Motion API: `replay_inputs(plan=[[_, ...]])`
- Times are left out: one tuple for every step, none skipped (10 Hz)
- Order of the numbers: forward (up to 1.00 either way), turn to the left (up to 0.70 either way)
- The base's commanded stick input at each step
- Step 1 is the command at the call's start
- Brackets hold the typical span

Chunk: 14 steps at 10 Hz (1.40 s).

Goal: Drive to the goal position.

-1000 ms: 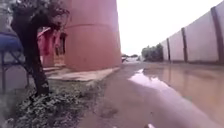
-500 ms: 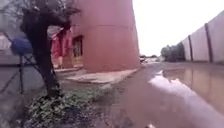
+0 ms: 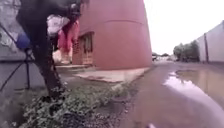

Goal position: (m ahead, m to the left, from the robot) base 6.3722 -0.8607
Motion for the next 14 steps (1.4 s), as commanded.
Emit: replay_inputs(plan=[[0.00,0.00],[0.00,0.00],[0.00,0.00],[0.00,0.00],[0.00,0.00],[0.00,0.00],[0.00,0.00],[0.00,0.00],[0.00,0.00],[0.02,0.00],[0.08,0.00],[0.35,0.00],[0.50,0.00],[0.50,0.00]])
